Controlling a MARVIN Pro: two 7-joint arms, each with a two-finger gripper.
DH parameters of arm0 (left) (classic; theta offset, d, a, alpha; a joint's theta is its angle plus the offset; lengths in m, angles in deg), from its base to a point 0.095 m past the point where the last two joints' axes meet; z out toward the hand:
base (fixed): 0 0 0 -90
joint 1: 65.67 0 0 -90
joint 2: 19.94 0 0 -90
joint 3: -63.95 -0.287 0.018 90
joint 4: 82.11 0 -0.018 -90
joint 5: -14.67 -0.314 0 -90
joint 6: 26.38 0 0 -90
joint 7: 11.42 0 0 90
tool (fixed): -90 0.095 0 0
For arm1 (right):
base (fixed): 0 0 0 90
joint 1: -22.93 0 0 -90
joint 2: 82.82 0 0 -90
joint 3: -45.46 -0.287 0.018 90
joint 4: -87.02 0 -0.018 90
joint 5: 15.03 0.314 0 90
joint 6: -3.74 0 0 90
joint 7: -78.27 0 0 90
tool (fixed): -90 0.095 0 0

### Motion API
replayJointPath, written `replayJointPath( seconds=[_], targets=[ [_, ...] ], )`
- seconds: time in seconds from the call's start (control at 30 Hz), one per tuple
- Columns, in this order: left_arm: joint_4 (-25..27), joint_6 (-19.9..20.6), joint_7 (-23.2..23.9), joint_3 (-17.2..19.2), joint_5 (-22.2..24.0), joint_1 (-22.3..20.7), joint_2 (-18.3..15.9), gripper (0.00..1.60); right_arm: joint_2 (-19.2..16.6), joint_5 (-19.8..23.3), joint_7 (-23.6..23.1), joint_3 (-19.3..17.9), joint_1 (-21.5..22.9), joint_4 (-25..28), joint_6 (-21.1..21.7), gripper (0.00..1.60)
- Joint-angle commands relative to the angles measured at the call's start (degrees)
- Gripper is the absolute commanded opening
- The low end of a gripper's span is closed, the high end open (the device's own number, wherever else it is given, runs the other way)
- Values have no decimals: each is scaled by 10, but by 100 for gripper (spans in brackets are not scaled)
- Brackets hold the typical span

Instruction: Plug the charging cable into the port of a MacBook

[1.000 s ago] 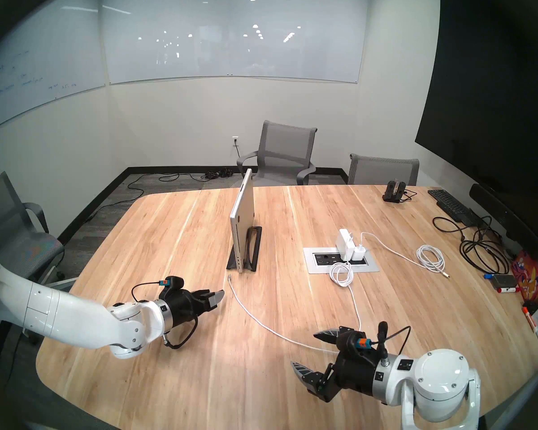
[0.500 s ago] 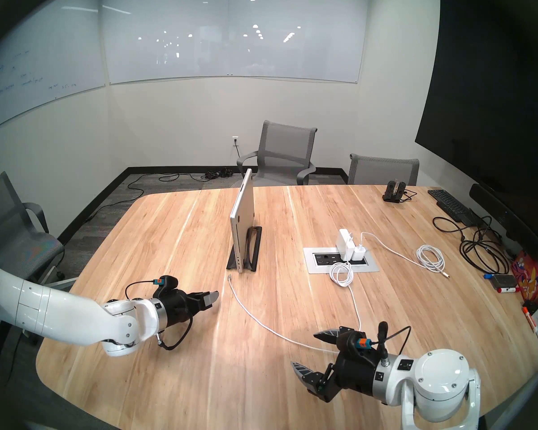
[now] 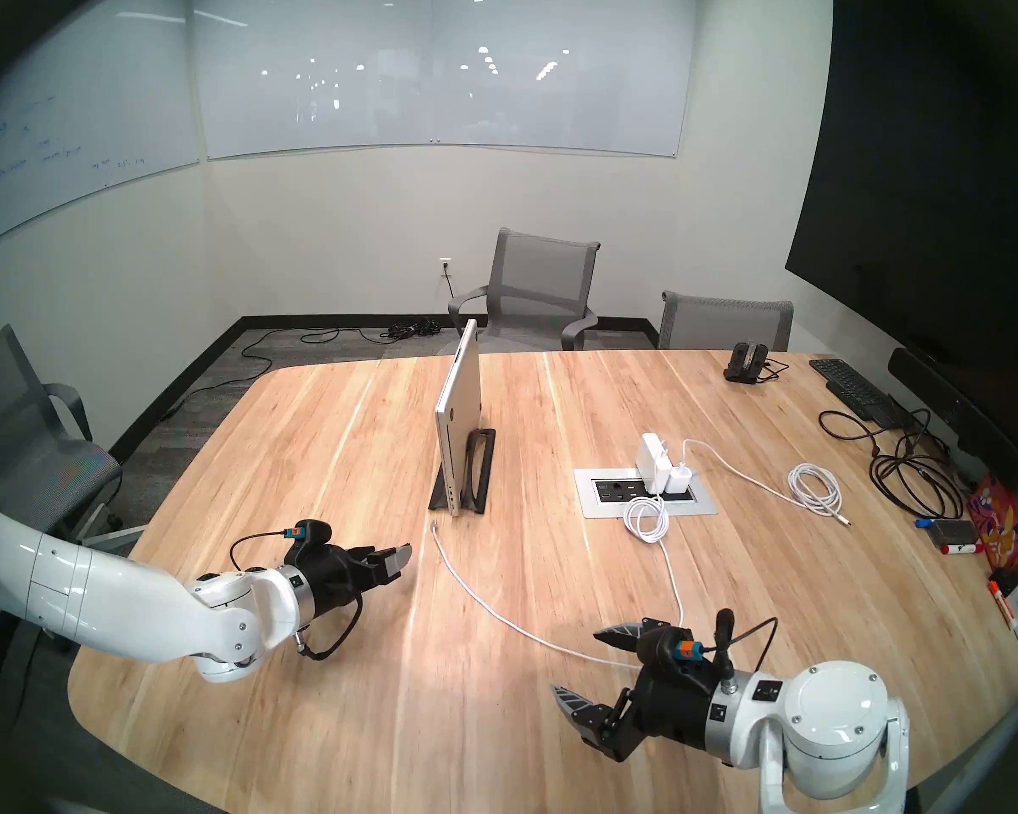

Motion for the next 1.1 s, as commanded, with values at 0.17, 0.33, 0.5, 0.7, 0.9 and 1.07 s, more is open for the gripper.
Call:
replayJointPath(
  seconds=[0.17, 0.33, 0.5, 0.7, 0.9, 1.07],
  targets=[
    [38, 58, 3, 56, 150, -18, -29, 160, 0, 1, -1, -1, 1, 10, 0, 160],
    [22, 96, 19, 85, 244, -13, -39, 160, 1, 0, -1, -1, 1, 10, -1, 160],
    [-6, 134, 32, 111, 331, -7, -38, 160, 1, 0, -2, -1, 1, 10, -1, 160],
    [-33, 167, 48, 131, 404, 0, -27, 160, 1, 0, -2, -1, 1, 10, -1, 160],
    [-28, 183, 57, 133, 427, 1, -21, 160, 2, -1, -3, -1, 1, 10, -1, 160],
    [-14, 212, 68, 131, 434, -2, -33, 160, 2, -1, -3, -2, 1, 10, -1, 160]
  ],
)
